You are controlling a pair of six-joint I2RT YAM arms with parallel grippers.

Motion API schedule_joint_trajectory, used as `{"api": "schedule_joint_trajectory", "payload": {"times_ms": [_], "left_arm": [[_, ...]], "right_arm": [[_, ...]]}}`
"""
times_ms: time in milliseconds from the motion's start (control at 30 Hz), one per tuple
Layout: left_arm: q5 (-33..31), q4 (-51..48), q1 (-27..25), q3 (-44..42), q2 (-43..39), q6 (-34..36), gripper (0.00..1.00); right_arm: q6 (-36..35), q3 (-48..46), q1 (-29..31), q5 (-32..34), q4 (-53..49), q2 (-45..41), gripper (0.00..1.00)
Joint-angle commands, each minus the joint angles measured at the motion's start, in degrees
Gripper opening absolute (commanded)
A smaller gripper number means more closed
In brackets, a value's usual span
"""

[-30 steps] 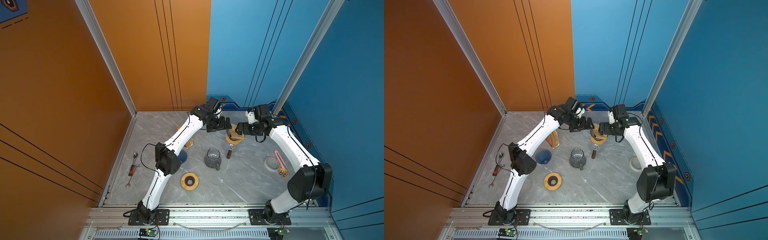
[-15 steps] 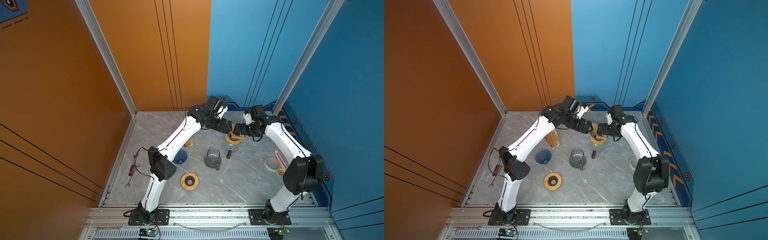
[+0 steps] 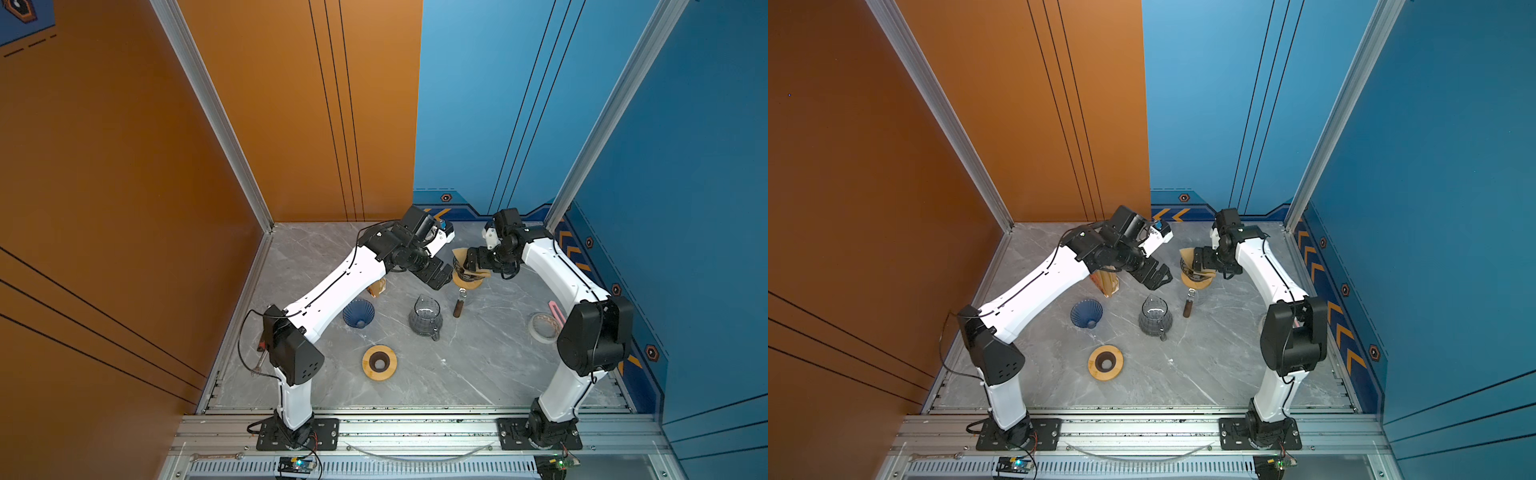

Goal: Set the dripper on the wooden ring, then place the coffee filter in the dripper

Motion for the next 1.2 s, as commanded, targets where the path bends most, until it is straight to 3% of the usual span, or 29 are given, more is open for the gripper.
{"api": "schedule_joint_trajectory", "payload": {"times_ms": [0, 433, 867, 1167], "left_arm": [[0.2, 3.9, 0.2, -3.2, -4.6, 2.5, 0.98], [1.7, 16.4, 1.2, -22.1, -19.3, 0.5, 0.98], [2.5, 17.4, 0.8, -23.2, -19.6, -0.5, 0.98], [3.8, 22.8, 2.6, -26.6, -20.8, -4.1, 0.98]], "right_arm": [[1.0, 2.5, 0.8, 2.2, -3.4, 1.7, 1.0], [1.9, 5.6, 1.7, 7.0, -6.7, 5.6, 1.0], [1.4, 5.5, 0.9, 7.7, -7.2, 6.2, 1.0], [2.0, 7.6, 1.1, 7.0, -8.1, 0.0, 1.0]]}}
